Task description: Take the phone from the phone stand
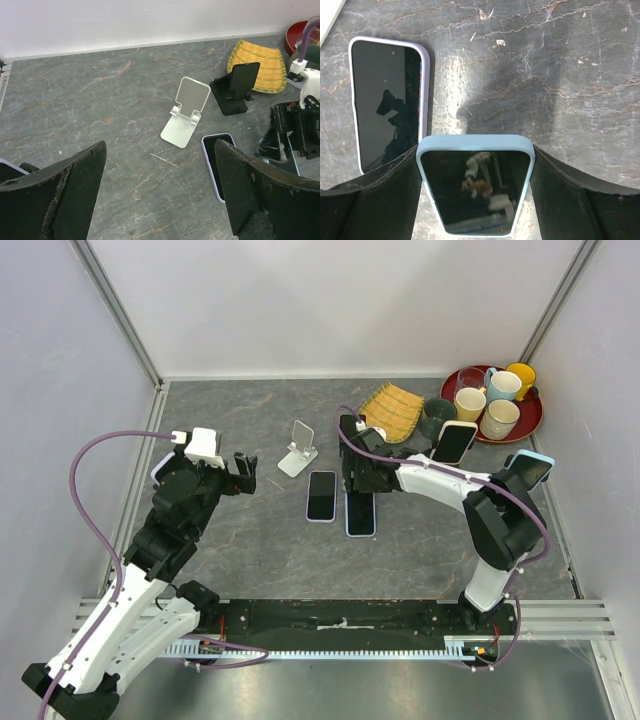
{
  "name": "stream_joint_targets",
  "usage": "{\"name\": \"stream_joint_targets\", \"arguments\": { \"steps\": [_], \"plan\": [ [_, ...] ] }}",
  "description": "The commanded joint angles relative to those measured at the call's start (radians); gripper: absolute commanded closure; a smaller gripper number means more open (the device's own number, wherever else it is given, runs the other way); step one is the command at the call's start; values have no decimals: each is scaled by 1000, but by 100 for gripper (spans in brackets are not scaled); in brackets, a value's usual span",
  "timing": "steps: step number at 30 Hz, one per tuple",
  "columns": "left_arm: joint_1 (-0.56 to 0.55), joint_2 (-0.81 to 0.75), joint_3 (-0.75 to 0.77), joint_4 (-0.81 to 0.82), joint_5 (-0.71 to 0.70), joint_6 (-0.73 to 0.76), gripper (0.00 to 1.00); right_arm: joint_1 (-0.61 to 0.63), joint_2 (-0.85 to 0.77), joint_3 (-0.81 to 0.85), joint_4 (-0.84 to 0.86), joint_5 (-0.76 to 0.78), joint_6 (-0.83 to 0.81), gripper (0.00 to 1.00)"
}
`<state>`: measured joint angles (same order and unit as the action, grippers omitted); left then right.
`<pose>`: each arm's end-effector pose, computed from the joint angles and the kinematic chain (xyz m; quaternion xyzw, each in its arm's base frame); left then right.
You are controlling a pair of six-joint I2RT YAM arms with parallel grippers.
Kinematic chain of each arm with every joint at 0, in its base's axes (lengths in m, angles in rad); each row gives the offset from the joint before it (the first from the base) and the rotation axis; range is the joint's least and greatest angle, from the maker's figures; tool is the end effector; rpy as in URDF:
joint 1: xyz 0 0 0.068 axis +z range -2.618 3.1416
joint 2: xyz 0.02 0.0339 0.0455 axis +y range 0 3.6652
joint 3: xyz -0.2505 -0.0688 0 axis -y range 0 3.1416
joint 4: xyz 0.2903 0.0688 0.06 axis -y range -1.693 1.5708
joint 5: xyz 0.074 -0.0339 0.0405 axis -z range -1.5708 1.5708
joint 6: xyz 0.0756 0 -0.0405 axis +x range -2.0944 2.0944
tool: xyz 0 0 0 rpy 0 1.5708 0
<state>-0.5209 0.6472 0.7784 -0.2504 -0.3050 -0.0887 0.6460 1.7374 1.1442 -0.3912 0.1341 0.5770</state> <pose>0.2240 -0.1023 0.3446 0.0600 0.7437 -0.0885 0.6599 0.3400 0.2437 0.1240 -0.0136 0.9553 0.1130 0.2729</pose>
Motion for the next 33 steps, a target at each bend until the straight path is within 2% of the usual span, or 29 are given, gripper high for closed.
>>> {"name": "stream_joint_targets", "arguments": {
  "steps": [1, 11, 13, 20, 26, 33],
  "plan": [
    [5, -11, -1, 43, -2, -9, 5, 12, 53, 80, 71, 24, 116, 74],
    [5, -17, -1, 45, 4, -9, 5, 12, 175, 172, 94, 142, 138, 69],
    [5, -18, -1, 43, 6, -9, 5, 11, 185, 184, 94, 177, 130, 64],
    [5, -15, -1, 43, 7, -9, 5, 11, 218, 218, 92, 252, 100, 54],
    [5, -15, -1, 45, 6, -8, 5, 9, 241, 229, 95, 246, 81, 44],
    [5, -14, -1, 45, 6, -8, 5, 10, 215, 183, 95, 242, 70, 25]
  ]
}}
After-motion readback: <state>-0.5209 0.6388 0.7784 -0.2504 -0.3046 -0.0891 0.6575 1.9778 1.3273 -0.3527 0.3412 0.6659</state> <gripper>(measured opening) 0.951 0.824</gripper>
